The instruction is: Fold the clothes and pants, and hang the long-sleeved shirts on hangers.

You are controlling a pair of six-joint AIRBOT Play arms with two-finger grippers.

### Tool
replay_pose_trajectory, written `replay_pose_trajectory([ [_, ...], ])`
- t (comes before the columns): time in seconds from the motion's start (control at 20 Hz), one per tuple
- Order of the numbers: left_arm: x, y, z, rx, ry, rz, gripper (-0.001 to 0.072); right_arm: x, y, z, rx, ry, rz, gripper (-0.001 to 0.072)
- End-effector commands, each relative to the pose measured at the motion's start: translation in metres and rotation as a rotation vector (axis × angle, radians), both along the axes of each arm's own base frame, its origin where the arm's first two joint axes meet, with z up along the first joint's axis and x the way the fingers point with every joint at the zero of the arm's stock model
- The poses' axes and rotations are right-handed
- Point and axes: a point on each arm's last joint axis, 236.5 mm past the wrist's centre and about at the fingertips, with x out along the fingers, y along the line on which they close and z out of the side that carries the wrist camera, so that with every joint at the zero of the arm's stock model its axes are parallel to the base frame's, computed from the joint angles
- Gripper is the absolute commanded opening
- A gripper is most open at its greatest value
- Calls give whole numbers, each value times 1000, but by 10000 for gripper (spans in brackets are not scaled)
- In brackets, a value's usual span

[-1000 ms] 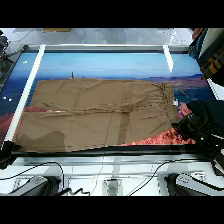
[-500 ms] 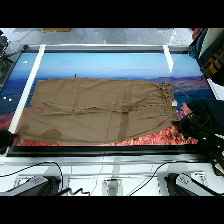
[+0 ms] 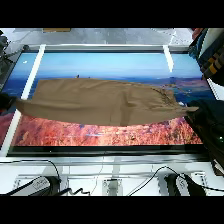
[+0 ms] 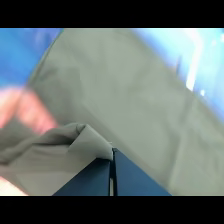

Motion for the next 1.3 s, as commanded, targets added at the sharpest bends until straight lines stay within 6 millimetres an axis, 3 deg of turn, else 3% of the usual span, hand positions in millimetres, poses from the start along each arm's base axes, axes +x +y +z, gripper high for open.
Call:
replay_pose_trajectory([
  [0.0,43,-18,20,46,-22,-11,3,14,-9,45,-122,-55,-24,17],
  [0.15,65,-28,3,12,-3,26,3,48,1,46,-168,-47,-7,17],
  [0.4,100,-22,-13,-24,-17,103,2,122,14,5,-69,19,-42,18],
  [0.5,121,-19,-12,-41,-31,108,2,148,9,-7,-46,38,-56,18],
  [0.7,159,-17,-18,-75,-47,109,2,200,-13,-7,-27,0,-122,18],
  [1.1,222,-41,-44,-33,-99,100,2,261,-49,-12,-10,-75,-230,18],
  [1.25,232,-41,-65,-30,-92,118,3,274,-51,-31,-11,-63,-234,19],
])
